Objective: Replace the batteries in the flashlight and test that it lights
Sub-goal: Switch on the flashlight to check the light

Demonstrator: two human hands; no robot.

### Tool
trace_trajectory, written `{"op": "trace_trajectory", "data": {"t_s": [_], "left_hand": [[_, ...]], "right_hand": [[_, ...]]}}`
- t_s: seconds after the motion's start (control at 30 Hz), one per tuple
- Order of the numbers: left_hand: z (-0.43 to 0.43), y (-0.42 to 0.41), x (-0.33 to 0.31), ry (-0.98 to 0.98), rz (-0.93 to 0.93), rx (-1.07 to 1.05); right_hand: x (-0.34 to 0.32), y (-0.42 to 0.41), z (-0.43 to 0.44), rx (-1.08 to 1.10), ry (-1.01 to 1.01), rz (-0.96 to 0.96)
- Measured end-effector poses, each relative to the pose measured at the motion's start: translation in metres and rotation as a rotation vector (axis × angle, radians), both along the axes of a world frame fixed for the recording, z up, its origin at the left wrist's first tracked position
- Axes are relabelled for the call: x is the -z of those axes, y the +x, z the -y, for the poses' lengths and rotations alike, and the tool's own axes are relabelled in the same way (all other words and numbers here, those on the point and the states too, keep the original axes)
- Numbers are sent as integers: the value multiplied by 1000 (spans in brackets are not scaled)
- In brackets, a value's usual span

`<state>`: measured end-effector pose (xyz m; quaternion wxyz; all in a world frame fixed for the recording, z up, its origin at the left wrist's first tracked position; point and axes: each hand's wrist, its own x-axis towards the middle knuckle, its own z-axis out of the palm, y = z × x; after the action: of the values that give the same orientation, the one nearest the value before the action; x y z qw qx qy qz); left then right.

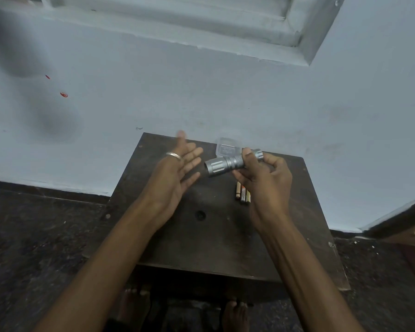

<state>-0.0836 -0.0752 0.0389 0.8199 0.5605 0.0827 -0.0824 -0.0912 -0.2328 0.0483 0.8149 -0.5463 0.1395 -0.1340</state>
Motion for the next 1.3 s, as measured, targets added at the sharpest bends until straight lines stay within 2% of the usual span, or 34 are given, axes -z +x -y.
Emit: {"op": "trace_trajectory", "data": {"t_s": [0.1, 0.27, 0.47, 0.83, 1.03, 1.3], "left_hand": [[-13, 0, -3, -264, -97, 13], [-17, -1, -2, -403, -111, 41], [-17, 1, -6, -455, -133, 58], [-22, 0, 0, -484, -45, 179], [-20, 0, -4, -548, -30, 162], [-23, 2, -4, -513, -52, 124]], "right_hand": [[-1, 1, 2, 10, -27, 6], [-3, 1, 4, -3, -26, 1], [-4, 3, 7, -9, 49, 31], [-8, 6, 15, 31, 74, 127], [-8, 7, 20, 47, 58, 144], [-10, 6, 20, 40, -47, 159]]}}
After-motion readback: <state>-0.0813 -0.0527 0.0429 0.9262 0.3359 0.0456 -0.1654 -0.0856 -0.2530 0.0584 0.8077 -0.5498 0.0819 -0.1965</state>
